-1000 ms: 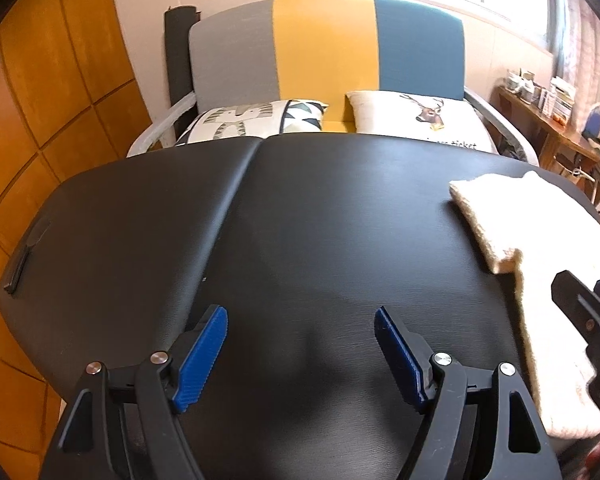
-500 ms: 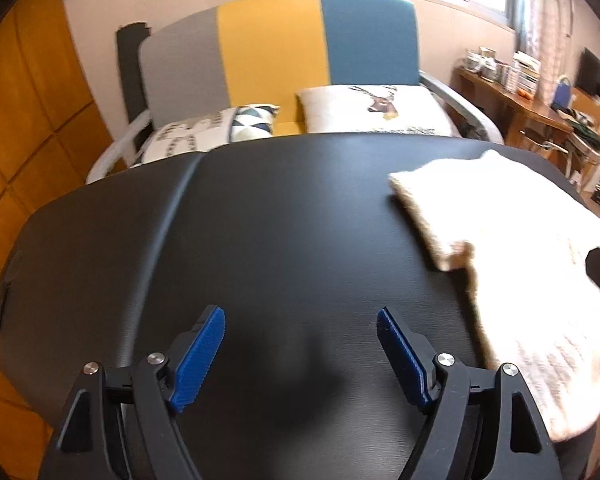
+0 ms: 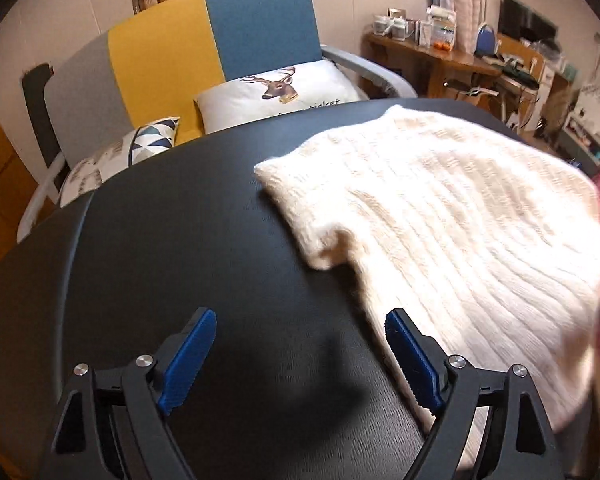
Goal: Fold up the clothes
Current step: 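Lower the right gripper onto the sweater edge and close it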
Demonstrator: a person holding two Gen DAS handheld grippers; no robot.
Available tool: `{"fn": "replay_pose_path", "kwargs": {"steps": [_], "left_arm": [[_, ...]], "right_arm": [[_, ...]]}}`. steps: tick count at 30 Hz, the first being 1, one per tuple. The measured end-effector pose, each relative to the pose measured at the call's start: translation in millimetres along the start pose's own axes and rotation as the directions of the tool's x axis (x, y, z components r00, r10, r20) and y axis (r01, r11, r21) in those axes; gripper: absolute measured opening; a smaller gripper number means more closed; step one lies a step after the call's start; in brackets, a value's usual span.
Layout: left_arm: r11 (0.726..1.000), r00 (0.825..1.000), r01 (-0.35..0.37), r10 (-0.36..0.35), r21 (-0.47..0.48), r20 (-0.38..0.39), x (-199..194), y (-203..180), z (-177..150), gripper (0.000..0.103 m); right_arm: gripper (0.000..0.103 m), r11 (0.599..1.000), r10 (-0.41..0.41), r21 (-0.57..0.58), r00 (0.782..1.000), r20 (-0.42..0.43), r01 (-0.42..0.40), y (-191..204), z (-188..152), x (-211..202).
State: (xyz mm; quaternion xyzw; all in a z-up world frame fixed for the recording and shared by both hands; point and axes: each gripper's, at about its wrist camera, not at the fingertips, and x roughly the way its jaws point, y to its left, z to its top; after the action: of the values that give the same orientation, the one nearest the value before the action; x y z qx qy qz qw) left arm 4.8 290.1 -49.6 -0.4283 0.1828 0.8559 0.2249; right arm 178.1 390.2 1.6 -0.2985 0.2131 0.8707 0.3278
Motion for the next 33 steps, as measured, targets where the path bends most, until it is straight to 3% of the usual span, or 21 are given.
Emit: {"fn": "replay_pose_path", "kwargs": {"steps": [5,10,14,18,20,24,27,28,29,33], "left_arm": [[0.998,0.997,-0.053,0.052,-0.028,-0.049,28,2,20,0.088],[0.99,0.989,-0.142,0.142,0.006,0.031,34,-3,46,0.089],[0.973,0.973,-0.233,0.233,0.0,-0.008,64,10,68,0.09],[0.971,0.974,-0.206,0.192,-0.121,-0.119,91,41,75,0.09],[0.977,0.978,-0.162,0.14,-0.136,-0.156,100,41,75,0.09],[0.983,0.98,-0.147,0.13,-0.109,-0.149,110,33,77,0.09],[0.981,0.985,-0.131,0.112,-0.143,-0.132,113,34,79,0.09],[0.98,0.988,-0.108,0.088,-0.165,-0.125,112,35,78,0.086],[0.979,0.993,-0.066,0.045,-0.193,-0.113,110,37,75,0.075],[0.934,0.986,0.129,-0.156,-0.332,-0.056,100,53,54,0.07]], "right_arm": [[0.086,1.0,-0.015,-0.012,1.0,0.009,0.016,-4,-8,-3],[0.086,0.999,-0.022,-0.027,1.0,0.001,0.022,-28,13,10],[0.086,1.0,0.026,0.006,1.0,0.007,-0.026,-24,17,10],[0.086,0.989,0.146,-0.003,0.989,-0.008,-0.146,-3,12,16],[0.086,0.986,0.168,-0.022,0.986,-0.022,-0.168,11,11,25],[0.086,0.973,0.226,-0.031,0.972,-0.065,-0.228,35,8,48],[0.086,0.962,0.268,-0.034,0.958,-0.105,-0.273,52,12,65],[0.086,0.959,0.27,-0.047,0.955,-0.126,-0.278,59,16,72],[0.086,0.958,0.268,-0.068,0.952,-0.15,-0.28,69,21,82],[0.086,0.945,0.25,-0.148,0.937,-0.245,-0.291,106,41,120]]}}
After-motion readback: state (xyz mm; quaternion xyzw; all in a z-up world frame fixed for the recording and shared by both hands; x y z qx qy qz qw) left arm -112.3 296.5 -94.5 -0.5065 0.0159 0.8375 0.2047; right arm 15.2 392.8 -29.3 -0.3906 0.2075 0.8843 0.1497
